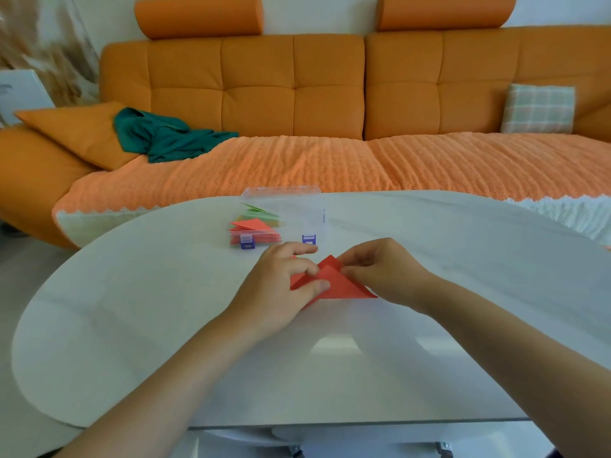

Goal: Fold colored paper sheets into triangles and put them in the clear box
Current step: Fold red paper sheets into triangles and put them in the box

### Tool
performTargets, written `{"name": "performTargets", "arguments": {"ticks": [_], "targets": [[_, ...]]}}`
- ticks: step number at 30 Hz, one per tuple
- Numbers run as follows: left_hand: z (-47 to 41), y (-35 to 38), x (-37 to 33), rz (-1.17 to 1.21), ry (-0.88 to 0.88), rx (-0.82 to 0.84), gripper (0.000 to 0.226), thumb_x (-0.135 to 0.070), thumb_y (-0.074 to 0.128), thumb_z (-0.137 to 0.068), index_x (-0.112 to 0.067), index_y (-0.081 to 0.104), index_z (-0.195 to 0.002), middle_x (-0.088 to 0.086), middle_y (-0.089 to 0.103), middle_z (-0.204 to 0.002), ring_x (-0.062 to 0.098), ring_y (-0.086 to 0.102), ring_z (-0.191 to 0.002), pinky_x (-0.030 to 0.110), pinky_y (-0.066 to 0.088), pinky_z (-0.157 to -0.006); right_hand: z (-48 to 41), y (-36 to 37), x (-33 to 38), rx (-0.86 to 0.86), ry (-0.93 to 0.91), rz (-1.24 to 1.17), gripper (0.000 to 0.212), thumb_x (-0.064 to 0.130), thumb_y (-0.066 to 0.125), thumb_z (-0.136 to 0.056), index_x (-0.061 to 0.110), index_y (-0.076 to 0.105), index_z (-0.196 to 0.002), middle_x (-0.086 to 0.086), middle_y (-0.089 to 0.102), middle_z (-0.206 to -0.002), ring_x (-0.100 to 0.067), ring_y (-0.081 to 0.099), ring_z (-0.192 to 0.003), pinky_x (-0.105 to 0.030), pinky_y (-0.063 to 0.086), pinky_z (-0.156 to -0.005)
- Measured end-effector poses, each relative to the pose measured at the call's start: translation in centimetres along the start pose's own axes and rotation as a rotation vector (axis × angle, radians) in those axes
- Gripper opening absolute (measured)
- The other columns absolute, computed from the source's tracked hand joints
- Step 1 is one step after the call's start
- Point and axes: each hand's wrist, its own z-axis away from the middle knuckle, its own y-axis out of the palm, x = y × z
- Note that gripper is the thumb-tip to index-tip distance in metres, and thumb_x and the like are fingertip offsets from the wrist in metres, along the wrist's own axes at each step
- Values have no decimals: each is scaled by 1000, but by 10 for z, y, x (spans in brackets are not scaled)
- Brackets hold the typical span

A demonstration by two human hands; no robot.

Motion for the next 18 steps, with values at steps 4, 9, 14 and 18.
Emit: {"name": "performTargets", "arguments": {"ticks": [4, 9, 14, 18], "targets": [[-6, 9, -6, 257, -217, 27, 7, -32, 74, -87, -29, 74, -82, -18, 73, -88, 0, 65, -80, 29, 51, -83, 4, -2, -2, 33, 18, -41, 23, 15, 59, -91, 24, 80, -88, 9, 76, -80, -5, 65, -69, -22, 54, -67], [-12, 20, -14, 374, -276, -47, 7, -26, 75, -88, -26, 69, -92, -11, 74, -83, 4, 66, -76, 23, 49, -75, 7, -5, -6, -8, 71, -51, 29, 38, 64, -94, 19, 78, -76, 1, 70, -70, -8, 56, -63, -23, 45, -61], [-9, 25, -20, 263, -247, -49, 29, -31, 71, -91, -39, 62, -117, -19, 73, -86, -8, 62, -84, 4, 41, -71, 8, -7, -12, -66, 35, -1, 14, 27, 69, -92, 28, 79, -82, 7, 75, -78, -8, 63, -70, -23, 52, -63], [-7, 29, -25, 212, -174, -85, 26, -26, 70, -92, -37, 73, -115, -24, 70, -91, -10, 60, -89, 5, 43, -73, 11, -7, -16, -68, 19, -14, 15, 25, 65, -95, 30, 79, -90, 11, 75, -82, -10, 69, -79, -26, 55, -73]]}}
